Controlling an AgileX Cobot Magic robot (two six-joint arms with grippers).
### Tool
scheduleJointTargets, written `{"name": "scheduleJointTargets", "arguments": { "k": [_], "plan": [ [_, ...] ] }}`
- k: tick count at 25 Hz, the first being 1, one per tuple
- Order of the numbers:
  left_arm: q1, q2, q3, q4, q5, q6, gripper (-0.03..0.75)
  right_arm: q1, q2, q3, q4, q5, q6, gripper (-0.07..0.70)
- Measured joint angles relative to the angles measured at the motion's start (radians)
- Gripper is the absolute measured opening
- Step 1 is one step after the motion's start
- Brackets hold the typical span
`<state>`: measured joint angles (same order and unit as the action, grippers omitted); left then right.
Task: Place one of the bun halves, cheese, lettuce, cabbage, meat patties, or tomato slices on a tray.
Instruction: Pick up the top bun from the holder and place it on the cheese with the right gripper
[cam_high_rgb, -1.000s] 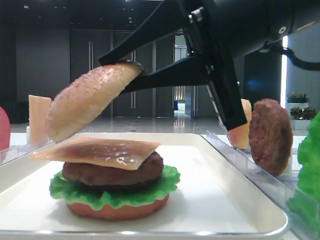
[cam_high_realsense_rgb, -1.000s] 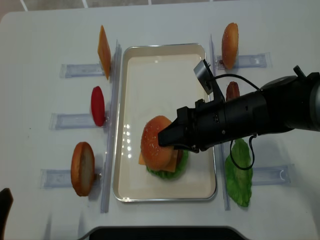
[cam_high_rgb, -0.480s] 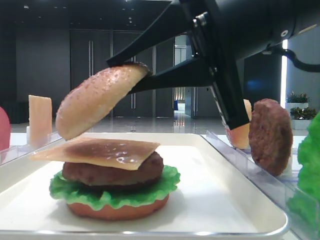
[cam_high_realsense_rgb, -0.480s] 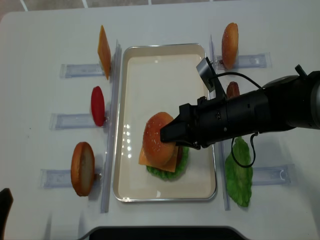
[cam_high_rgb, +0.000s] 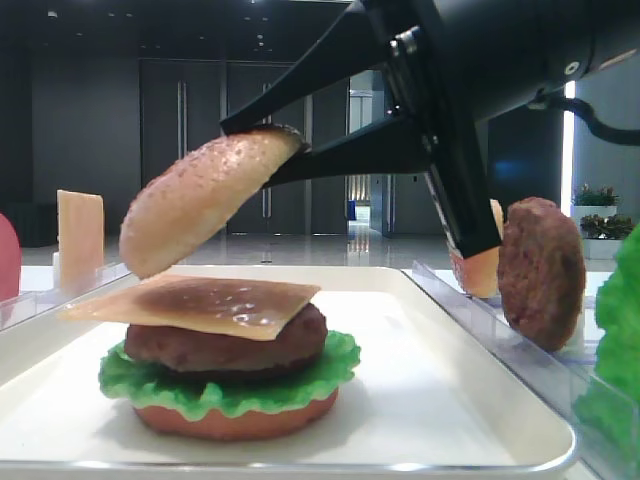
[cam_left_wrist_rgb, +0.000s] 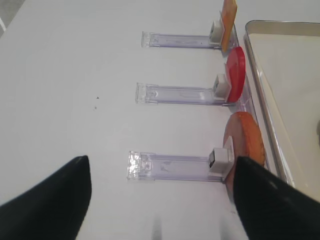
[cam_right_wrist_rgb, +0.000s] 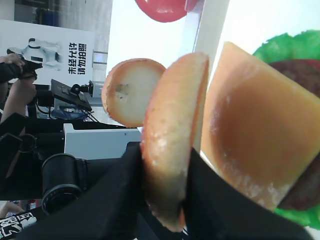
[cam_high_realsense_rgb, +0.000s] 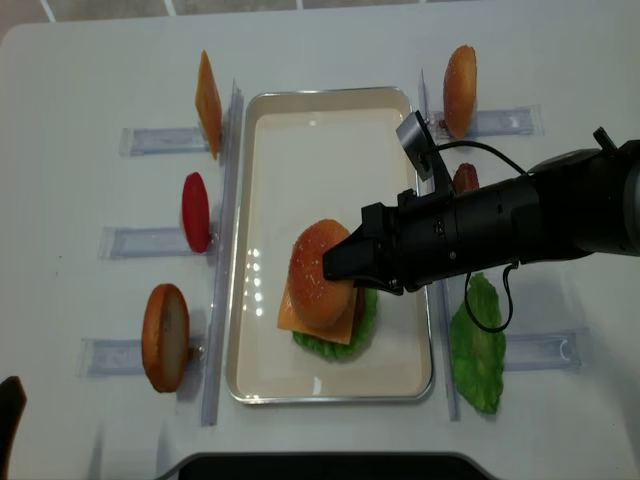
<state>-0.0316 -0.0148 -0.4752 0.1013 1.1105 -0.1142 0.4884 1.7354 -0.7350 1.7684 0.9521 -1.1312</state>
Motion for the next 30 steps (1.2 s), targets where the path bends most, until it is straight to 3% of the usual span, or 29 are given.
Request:
{"name": "scheduleJointTargets", "arguments": {
  "k": [7, 20, 26, 30],
  "plan": [
    [0.000, 0.000, 0.000, 0.000, 0.000, 0.000, 0.692, 0.000, 0.048, 0.000, 0.000, 0.034, -0.002, 0.182],
    [0.000, 0.000, 0.000, 0.000, 0.000, 0.001, 0.692, 0.000, 0.055, 0.000, 0.001, 0.036, -0.017, 0.183],
    [0.000, 0.000, 0.000, 0.000, 0.000, 0.001, 0.692, 0.000, 0.056, 0.000, -0.012, 0.028, -0.017, 0.377],
    [0.000, 0.000, 0.000, 0.000, 0.000, 0.001, 0.692, 0.000, 0.056, 0.000, -0.039, 0.014, -0.017, 0.452]
  ]
}}
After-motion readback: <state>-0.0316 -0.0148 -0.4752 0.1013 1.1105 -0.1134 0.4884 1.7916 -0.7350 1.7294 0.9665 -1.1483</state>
